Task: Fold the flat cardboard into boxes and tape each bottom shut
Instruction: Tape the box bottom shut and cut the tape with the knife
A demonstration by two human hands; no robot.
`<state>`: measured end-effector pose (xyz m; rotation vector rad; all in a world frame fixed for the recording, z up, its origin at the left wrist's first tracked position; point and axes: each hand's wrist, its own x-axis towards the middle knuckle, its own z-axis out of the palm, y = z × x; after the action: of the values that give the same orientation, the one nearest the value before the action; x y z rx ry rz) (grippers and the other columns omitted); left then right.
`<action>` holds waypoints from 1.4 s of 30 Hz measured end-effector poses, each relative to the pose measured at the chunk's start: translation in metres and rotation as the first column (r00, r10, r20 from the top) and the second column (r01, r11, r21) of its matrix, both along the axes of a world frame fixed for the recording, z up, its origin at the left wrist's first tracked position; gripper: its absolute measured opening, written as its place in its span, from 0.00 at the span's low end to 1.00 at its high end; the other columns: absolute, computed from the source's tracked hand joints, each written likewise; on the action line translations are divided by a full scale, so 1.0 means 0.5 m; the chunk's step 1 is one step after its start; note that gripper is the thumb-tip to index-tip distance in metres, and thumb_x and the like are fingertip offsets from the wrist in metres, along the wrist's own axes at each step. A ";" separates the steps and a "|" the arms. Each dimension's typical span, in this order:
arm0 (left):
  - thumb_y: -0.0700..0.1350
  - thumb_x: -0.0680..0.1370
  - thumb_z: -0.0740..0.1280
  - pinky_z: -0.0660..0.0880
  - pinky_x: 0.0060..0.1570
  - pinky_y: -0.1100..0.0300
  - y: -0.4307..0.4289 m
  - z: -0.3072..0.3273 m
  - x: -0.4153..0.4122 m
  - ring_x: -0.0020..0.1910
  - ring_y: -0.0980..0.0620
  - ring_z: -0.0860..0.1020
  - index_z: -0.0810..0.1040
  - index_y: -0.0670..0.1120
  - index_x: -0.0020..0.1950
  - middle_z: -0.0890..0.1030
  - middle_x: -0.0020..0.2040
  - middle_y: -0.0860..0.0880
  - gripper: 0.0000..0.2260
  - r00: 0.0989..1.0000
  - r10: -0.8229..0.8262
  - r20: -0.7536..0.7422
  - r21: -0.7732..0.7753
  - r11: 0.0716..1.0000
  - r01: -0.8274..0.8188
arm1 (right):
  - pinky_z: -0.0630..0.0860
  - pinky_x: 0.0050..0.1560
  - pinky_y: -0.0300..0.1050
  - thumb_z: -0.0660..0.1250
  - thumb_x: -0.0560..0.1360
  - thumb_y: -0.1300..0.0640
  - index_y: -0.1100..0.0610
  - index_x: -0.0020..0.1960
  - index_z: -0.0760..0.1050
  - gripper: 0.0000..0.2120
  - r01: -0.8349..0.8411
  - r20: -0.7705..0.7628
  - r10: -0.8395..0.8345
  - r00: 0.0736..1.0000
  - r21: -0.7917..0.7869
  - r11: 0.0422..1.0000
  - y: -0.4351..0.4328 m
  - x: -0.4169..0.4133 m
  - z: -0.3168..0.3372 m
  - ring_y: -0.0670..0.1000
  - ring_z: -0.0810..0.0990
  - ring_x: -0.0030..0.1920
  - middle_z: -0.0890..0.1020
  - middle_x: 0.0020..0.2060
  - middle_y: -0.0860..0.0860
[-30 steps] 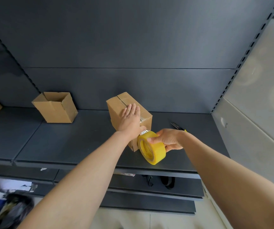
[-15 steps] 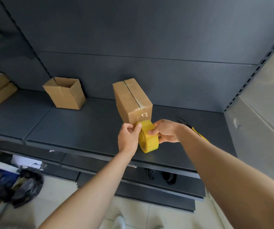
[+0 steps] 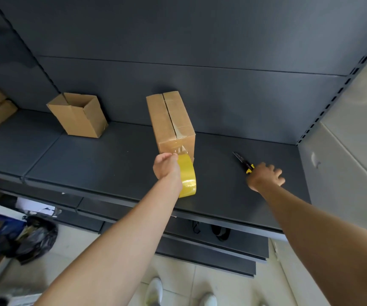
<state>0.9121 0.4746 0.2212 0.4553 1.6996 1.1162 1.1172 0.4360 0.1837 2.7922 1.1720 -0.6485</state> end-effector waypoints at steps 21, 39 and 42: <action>0.42 0.71 0.74 0.71 0.42 0.57 0.009 0.029 -0.028 0.39 0.51 0.74 0.74 0.47 0.38 0.76 0.38 0.51 0.09 0.999 -0.039 0.029 -0.024 0.999 0.040 | 0.66 0.46 0.48 0.59 0.79 0.60 0.58 0.57 0.67 0.07 -0.589 0.066 0.642 0.764 0.476 0.652 0.031 -0.086 0.066 0.59 0.75 0.49 0.76 0.49 0.55; 0.48 0.68 0.76 0.74 0.53 0.50 0.030 0.043 -0.099 0.51 0.43 0.77 0.75 0.44 0.56 0.78 0.52 0.44 0.20 0.975 -0.211 0.072 -0.196 0.955 0.221 | 0.70 0.56 0.50 0.65 0.74 0.64 0.56 0.62 0.63 0.19 -0.762 0.275 0.714 0.644 0.156 0.628 0.097 -0.201 0.042 0.56 0.74 0.56 0.76 0.54 0.53; 0.51 0.65 0.78 0.75 0.52 0.47 0.038 0.046 -0.106 0.50 0.42 0.78 0.75 0.44 0.61 0.79 0.53 0.43 0.28 0.969 -0.234 0.074 -0.218 0.945 0.245 | 0.69 0.55 0.50 0.65 0.73 0.65 0.56 0.62 0.63 0.21 -0.738 0.290 0.686 0.667 0.135 0.661 0.100 -0.198 0.037 0.56 0.74 0.55 0.77 0.53 0.53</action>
<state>0.8592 0.4934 0.2442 0.4731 1.6556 0.7420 1.0181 0.4858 0.2023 2.1282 2.2150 -0.1172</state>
